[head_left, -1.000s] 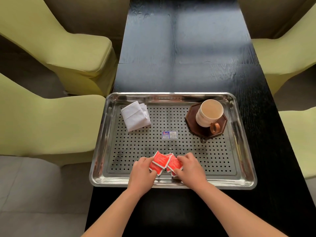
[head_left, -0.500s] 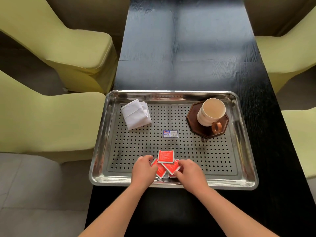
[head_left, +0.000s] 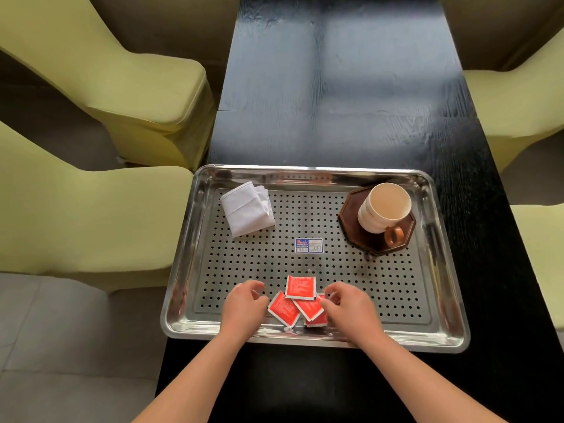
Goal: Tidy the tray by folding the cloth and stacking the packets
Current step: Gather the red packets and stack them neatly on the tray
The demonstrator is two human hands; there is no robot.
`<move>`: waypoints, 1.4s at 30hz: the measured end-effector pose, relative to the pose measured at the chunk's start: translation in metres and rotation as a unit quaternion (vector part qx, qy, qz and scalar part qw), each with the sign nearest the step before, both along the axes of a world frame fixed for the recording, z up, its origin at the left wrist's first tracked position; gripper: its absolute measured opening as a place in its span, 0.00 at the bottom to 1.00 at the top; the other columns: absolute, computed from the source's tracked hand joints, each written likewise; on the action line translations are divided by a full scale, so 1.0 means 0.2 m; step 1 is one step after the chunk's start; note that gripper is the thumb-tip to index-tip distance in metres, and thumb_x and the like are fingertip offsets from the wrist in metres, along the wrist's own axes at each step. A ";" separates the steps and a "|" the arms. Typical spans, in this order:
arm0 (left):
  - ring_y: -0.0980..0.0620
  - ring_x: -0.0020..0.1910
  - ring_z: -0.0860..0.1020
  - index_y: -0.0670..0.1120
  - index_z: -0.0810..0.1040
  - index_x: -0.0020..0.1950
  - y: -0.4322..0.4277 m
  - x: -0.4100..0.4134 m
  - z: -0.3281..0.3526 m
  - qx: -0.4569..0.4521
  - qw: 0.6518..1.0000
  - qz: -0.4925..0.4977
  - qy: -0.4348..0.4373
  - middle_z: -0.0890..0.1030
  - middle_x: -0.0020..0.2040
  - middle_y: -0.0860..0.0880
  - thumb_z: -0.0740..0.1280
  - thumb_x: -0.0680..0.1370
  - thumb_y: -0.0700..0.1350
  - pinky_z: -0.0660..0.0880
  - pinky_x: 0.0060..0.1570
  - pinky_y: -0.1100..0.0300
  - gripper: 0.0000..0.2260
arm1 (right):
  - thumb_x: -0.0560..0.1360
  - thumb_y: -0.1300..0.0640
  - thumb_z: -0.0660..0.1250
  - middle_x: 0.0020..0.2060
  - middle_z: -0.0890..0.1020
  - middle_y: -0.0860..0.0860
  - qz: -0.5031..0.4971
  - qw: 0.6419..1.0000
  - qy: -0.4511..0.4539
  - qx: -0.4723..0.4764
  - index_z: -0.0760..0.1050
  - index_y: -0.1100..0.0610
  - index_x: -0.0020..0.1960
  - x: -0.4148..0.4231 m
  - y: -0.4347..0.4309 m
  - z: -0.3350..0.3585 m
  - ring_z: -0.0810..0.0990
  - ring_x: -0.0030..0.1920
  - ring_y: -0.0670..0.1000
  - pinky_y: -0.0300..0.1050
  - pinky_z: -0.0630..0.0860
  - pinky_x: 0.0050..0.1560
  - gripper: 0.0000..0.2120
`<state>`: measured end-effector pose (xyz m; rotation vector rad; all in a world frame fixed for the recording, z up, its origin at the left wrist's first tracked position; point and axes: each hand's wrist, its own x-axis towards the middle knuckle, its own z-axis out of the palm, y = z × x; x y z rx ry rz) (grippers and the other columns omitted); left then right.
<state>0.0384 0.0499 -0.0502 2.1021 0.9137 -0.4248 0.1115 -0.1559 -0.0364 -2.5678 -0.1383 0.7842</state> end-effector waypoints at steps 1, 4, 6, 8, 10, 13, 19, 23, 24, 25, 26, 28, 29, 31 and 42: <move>0.55 0.46 0.79 0.49 0.79 0.63 0.03 0.02 0.00 0.002 1.000 0.010 -0.009 0.81 0.49 0.50 0.65 0.76 0.42 0.73 0.45 0.58 0.16 | 0.77 0.47 0.69 0.48 0.83 0.45 -0.001 1.000 -0.003 0.005 0.79 0.50 0.56 0.03 0.03 0.01 0.80 0.47 0.45 0.43 0.78 0.47 0.11; 0.52 0.55 0.74 0.50 0.78 0.64 0.12 0.07 0.00 0.079 0.996 -0.011 -0.032 0.78 0.56 0.49 0.65 0.76 0.44 0.71 0.52 0.57 0.17 | 0.77 0.48 0.68 0.50 0.84 0.46 -0.004 0.999 -0.008 0.037 0.79 0.51 0.58 0.16 0.15 0.05 0.80 0.50 0.47 0.48 0.80 0.52 0.12; 0.49 0.65 0.69 0.52 0.76 0.66 0.19 0.09 0.00 0.193 0.977 -0.089 -0.036 0.74 0.63 0.49 0.65 0.77 0.49 0.68 0.62 0.52 0.17 | 0.77 0.48 0.68 0.51 0.84 0.47 0.005 0.998 -0.014 0.057 0.80 0.52 0.59 0.26 0.28 0.08 0.81 0.50 0.47 0.49 0.79 0.54 0.13; 0.46 0.75 0.60 0.54 0.69 0.72 0.26 0.09 -0.03 0.243 0.960 -0.141 -0.016 0.66 0.73 0.46 0.63 0.78 0.55 0.60 0.73 0.46 0.22 | 0.77 0.48 0.68 0.53 0.85 0.48 0.009 0.997 -0.011 0.075 0.80 0.53 0.60 0.37 0.43 0.11 0.81 0.51 0.48 0.49 0.78 0.55 0.14; 0.43 0.80 0.48 0.54 0.59 0.77 0.32 0.09 -0.08 0.236 0.960 -0.152 0.020 0.55 0.80 0.43 0.59 0.80 0.60 0.50 0.77 0.42 0.28 | 0.78 0.47 0.67 0.55 0.84 0.50 -0.002 0.996 0.016 0.088 0.79 0.55 0.63 0.47 0.58 0.11 0.82 0.53 0.50 0.51 0.79 0.57 0.17; 0.41 0.80 0.44 0.52 0.53 0.80 0.34 0.09 -0.14 0.240 0.957 -0.159 0.045 0.49 0.81 0.42 0.57 0.80 0.63 0.45 0.78 0.43 0.32 | 0.78 0.45 0.65 0.54 0.83 0.53 -0.031 0.994 0.056 0.084 0.76 0.57 0.62 0.59 0.78 0.07 0.83 0.52 0.55 0.57 0.79 0.57 0.20; 0.44 0.71 0.62 0.48 0.70 0.70 0.37 0.21 -0.13 0.230 0.969 -0.078 -0.039 0.69 0.70 0.44 0.62 0.78 0.57 0.61 0.72 0.48 0.22 | 0.73 0.34 0.66 0.44 0.81 0.52 -0.060 0.998 0.004 0.005 0.75 0.57 0.50 0.70 0.97 -0.05 0.80 0.47 0.55 0.51 0.77 0.47 0.25; 0.46 0.60 0.69 0.47 0.74 0.66 0.43 0.39 -0.08 0.113 0.988 0.047 -0.093 0.74 0.60 0.45 0.64 0.79 0.51 0.68 0.60 0.52 0.17 | 0.70 0.39 0.71 0.40 0.81 0.48 -0.060 0.998 -0.011 0.003 0.77 0.53 0.45 0.71 0.99 -0.09 0.79 0.43 0.51 0.46 0.71 0.39 0.18; 0.46 0.57 0.71 0.47 0.75 0.64 0.44 0.44 -0.06 0.081 0.990 0.070 -0.096 0.75 0.58 0.45 0.63 0.79 0.51 0.70 0.57 0.51 0.15 | 0.70 0.43 0.72 0.40 0.82 0.48 -0.067 0.998 -0.004 0.016 0.77 0.53 0.44 0.71 0.98 -0.10 0.79 0.43 0.51 0.46 0.72 0.39 0.14; 0.46 0.54 0.73 0.47 0.76 0.60 0.45 0.49 -0.06 0.055 0.989 0.091 -0.098 0.76 0.56 0.45 0.62 0.79 0.50 0.72 0.54 0.51 0.13 | 0.71 0.47 0.73 0.41 0.82 0.48 -0.073 0.997 0.002 0.030 0.77 0.52 0.44 0.70 0.97 -0.12 0.80 0.44 0.51 0.46 0.74 0.41 0.10; 0.46 0.51 0.75 0.46 0.76 0.57 0.46 0.53 -0.05 0.033 0.988 0.113 -0.097 0.77 0.53 0.45 0.62 0.79 0.50 0.72 0.50 0.52 0.11 | 0.71 0.51 0.73 0.41 0.82 0.48 -0.077 0.996 0.006 0.042 0.77 0.52 0.44 0.70 0.96 -0.14 0.81 0.45 0.51 0.47 0.77 0.44 0.06; 0.44 0.48 0.77 0.45 0.75 0.52 0.49 0.61 -0.06 0.007 0.985 0.147 -0.085 0.79 0.50 0.43 0.62 0.80 0.51 0.71 0.44 0.53 0.11 | 0.72 0.56 0.74 0.42 0.83 0.48 -0.078 0.995 0.011 0.057 0.78 0.52 0.44 0.69 0.94 -0.16 0.82 0.47 0.51 0.48 0.79 0.49 0.04; 0.44 0.47 0.78 0.43 0.76 0.51 0.50 0.63 -0.07 -0.002 0.984 0.160 -0.076 0.79 0.49 0.43 0.62 0.80 0.52 0.70 0.42 0.54 0.12 | 0.72 0.56 0.74 0.42 0.83 0.48 -0.076 0.995 0.012 0.062 0.79 0.52 0.45 0.69 0.93 -0.17 0.82 0.47 0.51 0.48 0.79 0.49 0.04; 0.43 0.43 0.78 0.42 0.78 0.45 0.52 0.67 -0.08 -0.027 0.979 0.192 -0.071 0.79 0.43 0.45 0.62 0.81 0.51 0.69 0.38 0.54 0.14 | 0.72 0.57 0.73 0.44 0.83 0.47 -0.066 0.995 0.019 0.067 0.79 0.52 0.47 0.70 0.93 -0.17 0.82 0.48 0.51 0.49 0.79 0.50 0.05; 0.47 0.41 0.79 0.43 0.78 0.44 0.52 0.71 -0.09 -0.033 0.976 0.200 -0.085 0.81 0.41 0.49 0.71 0.76 0.46 0.76 0.41 0.52 0.07 | 0.75 0.41 0.67 0.40 0.81 0.46 -0.101 0.992 -0.002 0.080 0.76 0.52 0.45 0.74 0.97 -0.19 0.80 0.43 0.52 0.51 0.76 0.45 0.14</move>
